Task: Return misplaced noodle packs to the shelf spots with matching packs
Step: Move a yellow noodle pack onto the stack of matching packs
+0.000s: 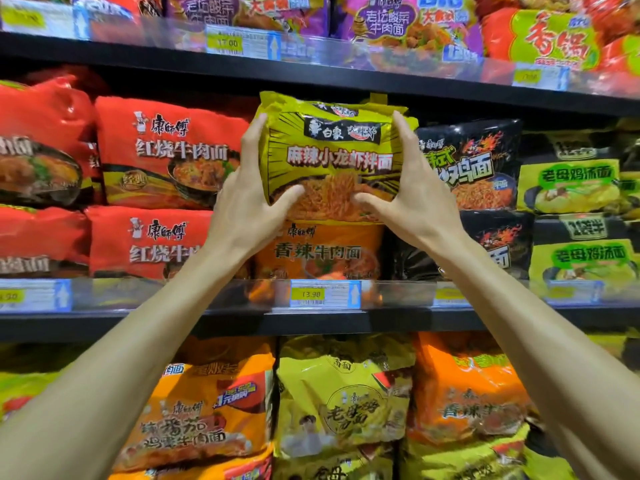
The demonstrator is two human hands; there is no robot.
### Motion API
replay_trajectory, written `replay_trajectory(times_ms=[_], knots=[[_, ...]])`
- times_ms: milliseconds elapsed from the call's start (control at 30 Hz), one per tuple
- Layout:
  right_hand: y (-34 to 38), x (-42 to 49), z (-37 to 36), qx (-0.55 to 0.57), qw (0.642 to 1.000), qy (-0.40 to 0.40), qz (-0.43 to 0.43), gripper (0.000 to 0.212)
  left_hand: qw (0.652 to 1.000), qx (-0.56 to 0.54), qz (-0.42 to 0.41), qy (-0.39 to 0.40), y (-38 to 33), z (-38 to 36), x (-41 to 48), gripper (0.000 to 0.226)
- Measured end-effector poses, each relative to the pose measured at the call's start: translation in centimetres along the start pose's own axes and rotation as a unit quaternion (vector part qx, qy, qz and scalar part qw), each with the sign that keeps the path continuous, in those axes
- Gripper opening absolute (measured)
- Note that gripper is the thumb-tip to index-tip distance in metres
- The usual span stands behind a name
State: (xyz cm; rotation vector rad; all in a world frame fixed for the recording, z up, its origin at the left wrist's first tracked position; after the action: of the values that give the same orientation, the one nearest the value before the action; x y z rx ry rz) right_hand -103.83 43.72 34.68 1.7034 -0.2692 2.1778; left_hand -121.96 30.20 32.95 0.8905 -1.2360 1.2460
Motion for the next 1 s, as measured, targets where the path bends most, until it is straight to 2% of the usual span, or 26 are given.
replay_trajectory(times_ms=[67, 167, 267, 533, 867, 1000], knots=[[0.0, -0.2, -0.3, -0.024, 0.999, 0.022, -0.001, 0.112, 1.0, -0.005, 0.008, 0.019, 0.1, -0.3, -0.3, 0.09], [0.3, -0.3, -1.2, -0.028, 0.997, 0.075, -0.003, 0.128, 0.999, 0.002, 0.019, 0.042, 0.0, -0.6, -0.6, 0.096], [0.7, -0.4, -1.0, -0.014, 0.997, 0.081, -0.002, 0.135, 0.998, -0.009, 0.01, 0.061, -0.7, -0.2, -0.7, 0.104], [1.2, -2.7, 1.4, 0.002, 1.0, 0.017, -0.005, 0.119, 0.997, -0.054, -0.001, 0.054, -2.6, 1.9, -2.5, 0.102], [3.0, -5.9, 6.4, -0.017, 1.0, -0.003, -0.001, 0.115, 0.997, -0.052, 0.044, 0.025, -6.9, 3.2, -6.5, 0.096], [3.5, -7.7, 8.2, 0.025, 1.0, 0.015, 0.004, 0.117, 0.998, -0.032, 0.045, -0.011, -9.2, 4.7, -8.5, 0.094]])
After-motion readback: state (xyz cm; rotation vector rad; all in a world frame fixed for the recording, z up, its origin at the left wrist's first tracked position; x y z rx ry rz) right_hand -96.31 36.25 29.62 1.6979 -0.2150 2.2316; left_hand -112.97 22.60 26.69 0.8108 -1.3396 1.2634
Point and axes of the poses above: each hand's wrist, its own x-axis towards the middle knuckle, its own z-axis out of the back of the hand, y = z × x, the point moved 7 cm from there along x, towards the middle knuckle, and after that the axes turned 1 degree about -z, right-handed, at the moved point
